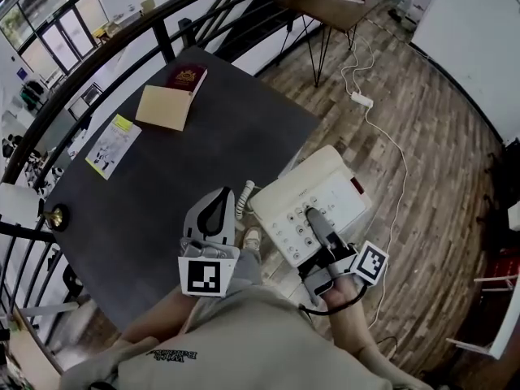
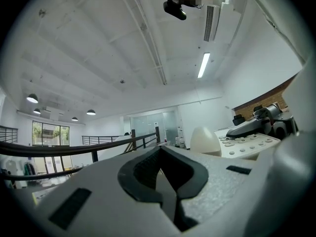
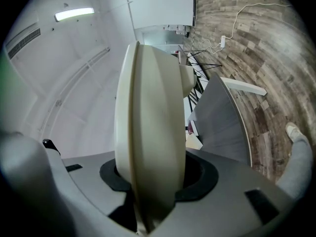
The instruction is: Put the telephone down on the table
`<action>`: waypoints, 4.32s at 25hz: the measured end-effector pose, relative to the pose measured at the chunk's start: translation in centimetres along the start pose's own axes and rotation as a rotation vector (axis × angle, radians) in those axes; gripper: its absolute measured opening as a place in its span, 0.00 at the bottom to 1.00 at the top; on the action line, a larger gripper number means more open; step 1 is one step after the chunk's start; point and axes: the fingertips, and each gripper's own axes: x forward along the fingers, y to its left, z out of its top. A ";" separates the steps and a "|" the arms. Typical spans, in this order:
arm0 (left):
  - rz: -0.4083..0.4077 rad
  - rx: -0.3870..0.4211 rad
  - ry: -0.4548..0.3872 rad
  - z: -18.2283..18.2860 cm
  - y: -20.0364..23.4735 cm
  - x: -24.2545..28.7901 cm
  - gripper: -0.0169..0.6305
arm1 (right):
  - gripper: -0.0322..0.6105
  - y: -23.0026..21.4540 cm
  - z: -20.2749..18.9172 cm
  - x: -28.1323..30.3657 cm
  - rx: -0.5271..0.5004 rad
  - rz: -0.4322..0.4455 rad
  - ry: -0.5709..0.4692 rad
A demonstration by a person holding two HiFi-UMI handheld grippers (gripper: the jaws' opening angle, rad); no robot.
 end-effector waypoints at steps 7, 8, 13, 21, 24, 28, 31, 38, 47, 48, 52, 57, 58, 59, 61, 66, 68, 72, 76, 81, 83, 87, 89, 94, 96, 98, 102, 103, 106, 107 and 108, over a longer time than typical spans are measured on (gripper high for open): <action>-0.007 -0.028 0.020 -1.1 3.9 6.8 0.03 | 0.35 -0.2 3.2 6.6 -0.028 -0.018 0.015; -0.008 -0.031 0.022 -1.1 4.4 7.8 0.03 | 0.35 -0.2 3.7 7.6 -0.029 -0.020 0.017; -0.027 -0.016 0.020 -0.8 7.6 12.2 0.03 | 0.35 0.0 5.3 13.1 -0.025 -0.027 0.028; -0.015 -0.011 -0.008 -1.0 9.0 14.6 0.03 | 0.35 0.0 6.8 17.1 -0.041 -0.039 0.043; 0.003 -0.027 0.015 -1.4 9.5 14.8 0.03 | 0.35 -0.1 7.1 17.6 -0.043 -0.051 0.059; 0.035 -0.011 0.026 -1.6 10.4 15.8 0.03 | 0.35 -1.1 7.8 17.9 -0.032 -0.081 0.082; 0.065 -0.005 0.033 -1.6 10.6 16.6 0.03 | 0.35 -2.0 8.6 18.1 -0.024 -0.104 0.104; 0.095 -0.030 0.062 -2.3 10.0 18.1 0.03 | 0.35 -3.1 10.3 18.9 -0.006 -0.111 0.137; 0.097 -0.013 0.104 -3.1 10.0 19.6 0.03 | 0.35 -4.7 11.6 20.1 0.011 -0.139 0.166; 0.098 -0.013 0.106 -3.2 10.1 19.8 0.03 | 0.35 -4.9 11.7 20.3 0.013 -0.142 0.170; 0.095 -0.002 0.116 -3.9 10.1 20.4 0.03 | 0.35 -5.8 11.8 20.9 0.024 -0.160 0.181; 0.134 -0.053 0.177 -5.9 10.8 21.2 0.03 | 0.35 -7.6 12.4 21.6 0.034 -0.207 0.185; 0.140 -0.059 0.184 -6.4 10.9 21.3 0.03 | 0.35 -8.2 12.5 21.9 0.034 -0.218 0.185; 0.143 -0.061 0.189 -6.8 11.0 21.5 0.03 | 0.35 -8.8 12.7 22.2 0.035 -0.229 0.186; 0.139 -0.056 0.195 -7.6 10.9 22.1 0.03 | 0.35 -9.9 13.1 23.1 0.037 -0.246 0.190; 0.129 -0.078 0.229 -10.5 10.9 24.2 0.03 | 0.35 -12.8 14.0 26.3 0.021 -0.293 0.214; 0.137 -0.084 0.221 -11.7 11.3 25.2 0.03 | 0.35 -14.0 14.4 27.7 0.005 -0.311 0.226; 0.129 -0.063 0.219 -14.6 11.8 27.1 0.03 | 0.35 -16.6 15.1 30.4 -0.013 -0.320 0.241; 0.117 -0.086 0.247 -17.1 11.7 28.3 0.03 | 0.35 -19.1 15.7 32.3 -0.008 -0.345 0.249; 0.125 -0.117 0.315 -20.9 12.6 30.1 0.03 | 0.35 -22.4 16.0 35.4 0.011 -0.375 0.272; 0.126 -0.124 0.337 -22.1 12.7 30.5 0.03 | 0.35 -23.5 16.0 36.2 0.029 -0.379 0.278; 0.114 -0.134 0.392 -24.3 12.8 31.2 0.03 | 0.35 -25.5 16.0 37.4 0.027 -0.406 0.298; 0.109 -0.138 0.408 -24.9 12.9 31.4 0.03 | 0.35 -26.3 15.9 38.0 0.023 -0.423 0.309; 0.092 -0.145 0.436 -26.6 12.8 31.8 0.03 | 0.35 -28.5 15.7 38.3 0.037 -0.465 0.322; 0.076 -0.152 0.438 -27.5 12.6 32.1 0.03 | 0.35 -29.4 15.6 38.4 0.023 -0.490 0.325; 0.067 -0.159 0.446 -27.9 12.6 32.1 0.03 | 0.35 -30.0 15.4 38.4 -0.015 -0.506 0.338; 0.078 -0.161 0.456 -28.3 12.8 32.0 0.03 | 0.35 -30.7 15.2 38.3 -0.090 -0.528 0.372; 0.087 -0.160 0.460 -28.5 13.0 32.0 0.03 | 0.35 -30.8 15.3 38.3 -0.109 -0.535 0.377; 0.103 -0.161 0.476 -29.1 13.3 32.0 0.03 | 0.35 -30.8 15.4 38.2 -0.128 -0.546 0.378; 0.103 -0.163 0.482 -29.2 13.3 32.0 0.03 | 0.35 -30.8 15.4 38.2 -0.128 -0.549 0.376; 0.101 -0.165 0.486 -29.4 13.3 32.0 0.03 | 0.35 -30.8 15.4 38.2 -0.127 -0.555 0.375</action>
